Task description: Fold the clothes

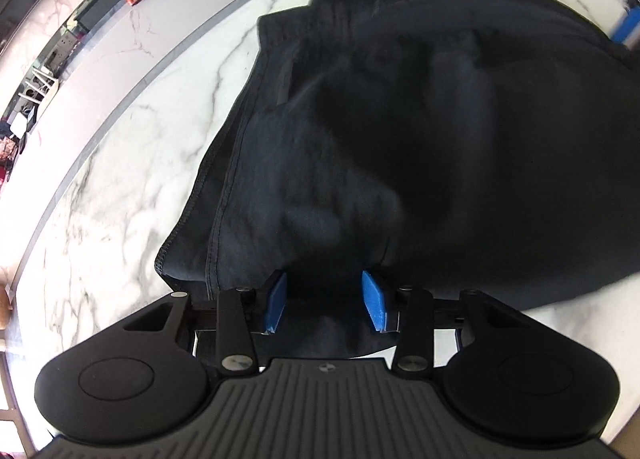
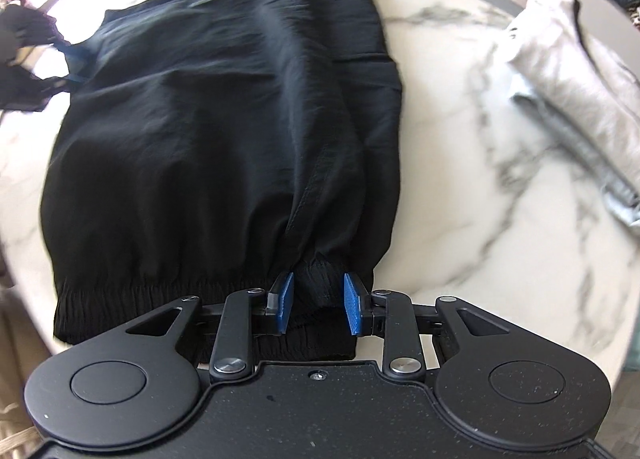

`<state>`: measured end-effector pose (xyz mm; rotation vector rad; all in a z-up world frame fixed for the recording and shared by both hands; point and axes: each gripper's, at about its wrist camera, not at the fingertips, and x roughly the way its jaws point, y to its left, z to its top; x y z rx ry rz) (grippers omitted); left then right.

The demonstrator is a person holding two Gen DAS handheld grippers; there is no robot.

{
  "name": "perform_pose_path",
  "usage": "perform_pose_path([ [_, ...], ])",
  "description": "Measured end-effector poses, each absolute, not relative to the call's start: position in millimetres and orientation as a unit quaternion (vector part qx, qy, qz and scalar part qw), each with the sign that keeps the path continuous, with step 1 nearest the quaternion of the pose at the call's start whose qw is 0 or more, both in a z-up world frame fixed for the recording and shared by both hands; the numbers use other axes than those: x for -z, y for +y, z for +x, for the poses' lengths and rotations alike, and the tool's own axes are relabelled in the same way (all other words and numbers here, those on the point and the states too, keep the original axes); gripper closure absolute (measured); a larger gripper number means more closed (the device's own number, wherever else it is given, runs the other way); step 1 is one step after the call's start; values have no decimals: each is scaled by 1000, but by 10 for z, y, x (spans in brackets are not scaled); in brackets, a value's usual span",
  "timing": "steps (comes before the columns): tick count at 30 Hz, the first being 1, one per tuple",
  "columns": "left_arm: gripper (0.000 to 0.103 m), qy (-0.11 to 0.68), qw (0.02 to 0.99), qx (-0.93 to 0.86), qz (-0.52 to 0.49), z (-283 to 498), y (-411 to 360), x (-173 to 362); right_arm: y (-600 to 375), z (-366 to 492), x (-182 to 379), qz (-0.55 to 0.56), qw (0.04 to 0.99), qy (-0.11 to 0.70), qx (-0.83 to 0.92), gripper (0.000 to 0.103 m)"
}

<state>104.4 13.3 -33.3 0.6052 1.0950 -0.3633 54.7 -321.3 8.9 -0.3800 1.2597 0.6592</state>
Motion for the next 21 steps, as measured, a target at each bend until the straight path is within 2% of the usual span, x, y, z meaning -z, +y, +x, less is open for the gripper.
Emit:
perform_pose_path([
  [11, 63, 488, 830, 84, 258, 1470, 300, 290, -2536, -238, 3, -145, 710, 575, -381, 77],
  [21, 63, 468, 837, 105, 263, 1124, 240, 123, -2049, -466, 70, -151, 728, 551, -380, 77],
])
